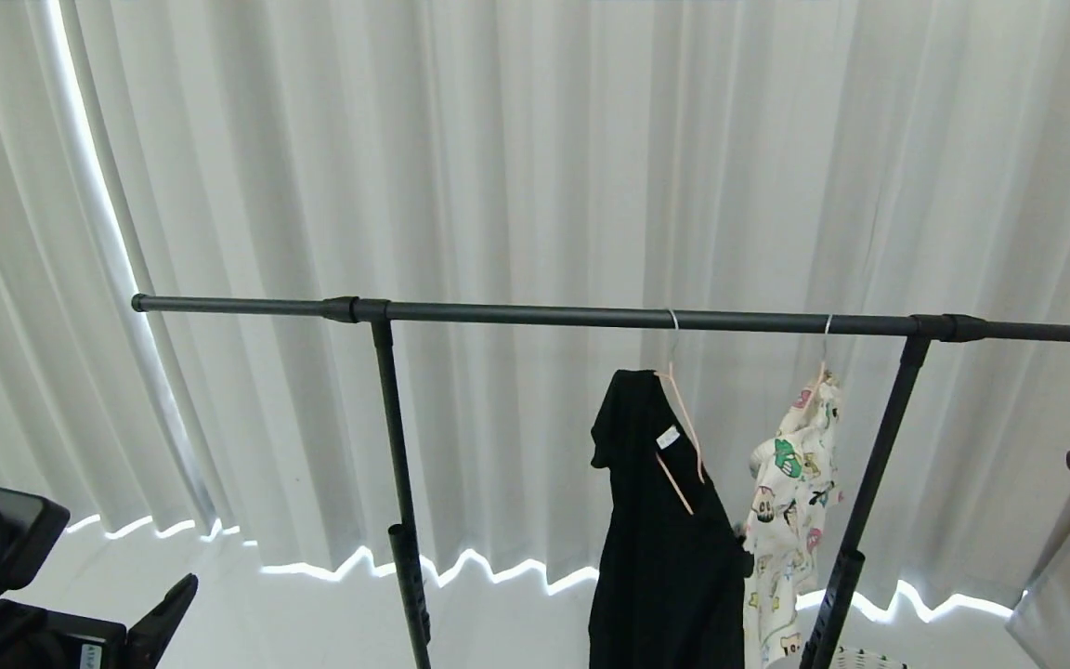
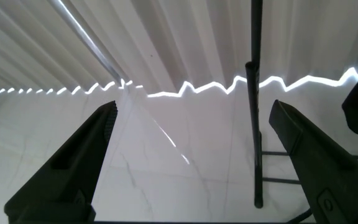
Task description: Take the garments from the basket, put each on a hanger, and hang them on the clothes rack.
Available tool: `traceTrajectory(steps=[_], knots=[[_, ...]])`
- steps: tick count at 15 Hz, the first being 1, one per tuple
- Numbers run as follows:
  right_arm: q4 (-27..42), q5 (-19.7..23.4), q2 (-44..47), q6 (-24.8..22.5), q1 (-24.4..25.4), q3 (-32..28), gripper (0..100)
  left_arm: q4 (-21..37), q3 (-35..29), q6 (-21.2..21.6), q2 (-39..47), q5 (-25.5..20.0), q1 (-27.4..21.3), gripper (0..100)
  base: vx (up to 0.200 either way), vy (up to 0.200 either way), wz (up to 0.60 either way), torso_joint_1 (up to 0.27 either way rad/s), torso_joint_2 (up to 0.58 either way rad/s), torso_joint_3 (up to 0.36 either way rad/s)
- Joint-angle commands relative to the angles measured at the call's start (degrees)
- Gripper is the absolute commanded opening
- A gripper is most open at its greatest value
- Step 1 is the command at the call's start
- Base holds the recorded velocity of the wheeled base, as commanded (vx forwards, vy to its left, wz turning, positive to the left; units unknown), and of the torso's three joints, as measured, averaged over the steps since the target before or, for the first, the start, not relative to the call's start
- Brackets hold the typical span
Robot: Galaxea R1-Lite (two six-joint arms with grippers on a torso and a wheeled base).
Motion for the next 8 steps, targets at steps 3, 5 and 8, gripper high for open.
traceTrajectory(steps=[3, 5, 8], knots=[[0.4, -1.0, -7.5, -0.2, -1.7, 4.7, 100, 0.1, 4.9, 1.0, -8.5, 0.5, 0.0, 100, 0.000, 0.000, 0.00, 0.000, 0.00, 0.000], [1.4, -3.5, -13.2, -0.2, -1.7, 7.0, 100, 0.6, 10.9, 3.4, -18.3, 3.2, 0.0, 100, 0.000, 0.000, 0.00, 0.000, 0.00, 0.000], [7.1, -4.1, -25.7, -3.5, -1.7, 13.8, 100, 16.5, 10.2, 5.2, -38.7, 3.5, 0.0, 100, 0.000, 0.000, 0.00, 0.000, 0.00, 0.000]])
